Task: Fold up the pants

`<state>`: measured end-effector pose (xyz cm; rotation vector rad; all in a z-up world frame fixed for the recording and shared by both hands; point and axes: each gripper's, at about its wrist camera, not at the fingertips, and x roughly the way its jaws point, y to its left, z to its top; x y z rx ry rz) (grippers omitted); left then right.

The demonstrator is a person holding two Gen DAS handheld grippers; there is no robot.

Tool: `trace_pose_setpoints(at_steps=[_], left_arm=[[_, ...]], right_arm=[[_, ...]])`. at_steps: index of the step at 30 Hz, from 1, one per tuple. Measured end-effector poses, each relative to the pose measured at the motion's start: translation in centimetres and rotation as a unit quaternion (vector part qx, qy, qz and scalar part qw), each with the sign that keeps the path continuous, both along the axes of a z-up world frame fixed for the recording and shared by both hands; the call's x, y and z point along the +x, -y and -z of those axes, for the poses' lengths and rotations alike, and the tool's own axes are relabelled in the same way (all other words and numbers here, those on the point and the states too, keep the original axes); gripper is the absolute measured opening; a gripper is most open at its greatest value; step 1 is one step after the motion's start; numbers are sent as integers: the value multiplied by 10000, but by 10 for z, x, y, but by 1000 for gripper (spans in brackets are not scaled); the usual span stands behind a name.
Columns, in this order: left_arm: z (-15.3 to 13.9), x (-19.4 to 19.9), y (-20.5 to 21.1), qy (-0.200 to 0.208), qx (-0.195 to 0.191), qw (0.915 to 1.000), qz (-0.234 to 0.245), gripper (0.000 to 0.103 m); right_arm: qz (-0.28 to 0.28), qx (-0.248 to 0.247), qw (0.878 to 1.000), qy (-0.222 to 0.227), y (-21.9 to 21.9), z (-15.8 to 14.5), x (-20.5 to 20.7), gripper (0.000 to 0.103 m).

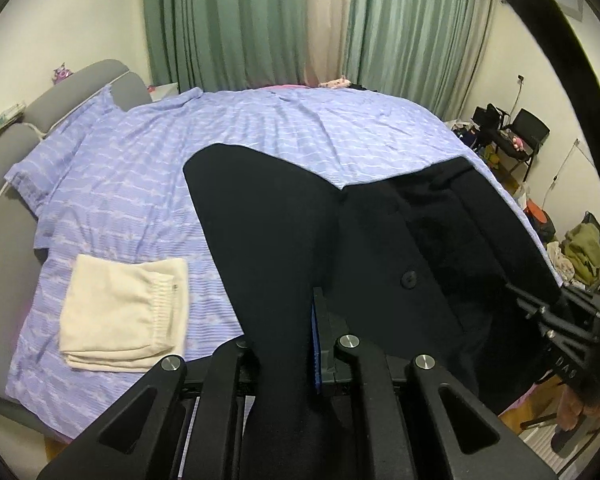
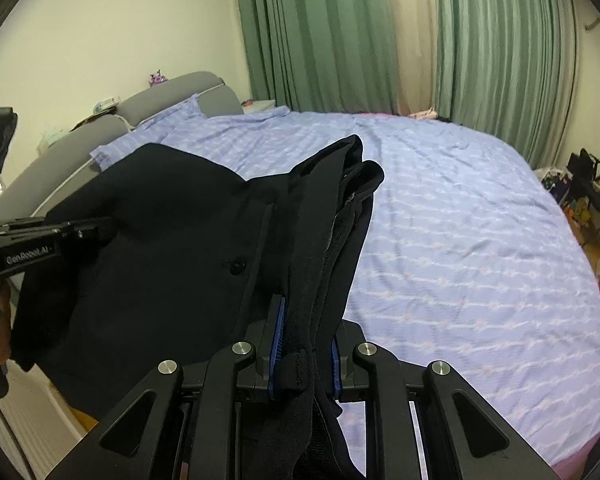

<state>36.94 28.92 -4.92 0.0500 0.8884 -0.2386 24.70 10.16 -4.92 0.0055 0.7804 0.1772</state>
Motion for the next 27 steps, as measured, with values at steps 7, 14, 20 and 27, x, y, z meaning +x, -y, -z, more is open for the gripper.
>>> trace_pose_setpoints(at_steps=[7, 14, 20, 27], left_arm=[[-3, -5, -73, -75, 133, 9993, -330, 11], [9, 5, -149, -63, 4, 9989, -455, 11], [26, 31, -229, -142, -53, 9997, -181, 11], [56, 82, -322, -386, -84, 9992, 106, 11]], right_arm=[[-429, 171, 9989, -45, -63, -3, 4, 19], [-633, 19, 9979, -104, -127, 1, 21, 19], [-332, 104, 9991, -238, -201, 19, 45, 19], [-210, 41, 9987, -458, -280, 47, 78, 19]])
